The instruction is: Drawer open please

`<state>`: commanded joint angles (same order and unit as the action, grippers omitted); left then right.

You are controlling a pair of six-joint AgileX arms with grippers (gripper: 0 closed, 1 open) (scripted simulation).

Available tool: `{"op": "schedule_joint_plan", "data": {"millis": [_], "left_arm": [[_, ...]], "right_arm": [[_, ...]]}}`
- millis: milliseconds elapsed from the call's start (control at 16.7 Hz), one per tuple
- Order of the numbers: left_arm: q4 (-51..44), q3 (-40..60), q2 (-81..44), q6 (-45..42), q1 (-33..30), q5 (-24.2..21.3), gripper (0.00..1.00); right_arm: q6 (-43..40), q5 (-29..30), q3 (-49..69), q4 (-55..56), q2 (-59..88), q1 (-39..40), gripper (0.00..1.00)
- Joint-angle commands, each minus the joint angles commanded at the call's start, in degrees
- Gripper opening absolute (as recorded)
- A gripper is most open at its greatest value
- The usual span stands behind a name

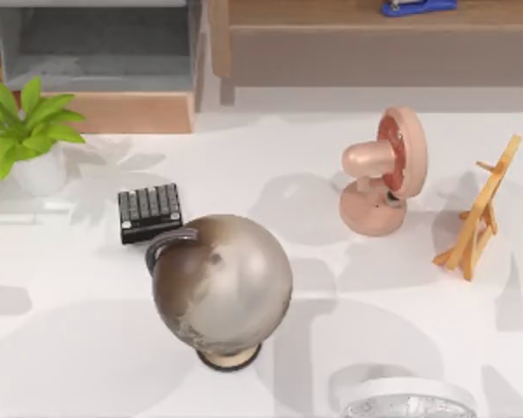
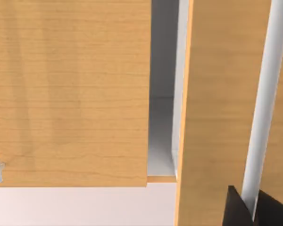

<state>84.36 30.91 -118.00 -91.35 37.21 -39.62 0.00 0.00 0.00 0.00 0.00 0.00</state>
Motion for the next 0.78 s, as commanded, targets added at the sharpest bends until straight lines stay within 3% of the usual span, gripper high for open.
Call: {"op": "schedule_joint_plan", "data": {"millis": [360,780], "left_arm": [[1.8,-3.0,1.3,-0.1,1.9,-1.8,0.0],[1.8,-3.0,1.3,-0.1,1.9,-1.8,0.53]], "right_arm": [[0.0,0.0,0.0,0.0,0.0,0.0,1.0],[0.0,0.0,0.0,0.0,0.0,0.0,1.0]]}}
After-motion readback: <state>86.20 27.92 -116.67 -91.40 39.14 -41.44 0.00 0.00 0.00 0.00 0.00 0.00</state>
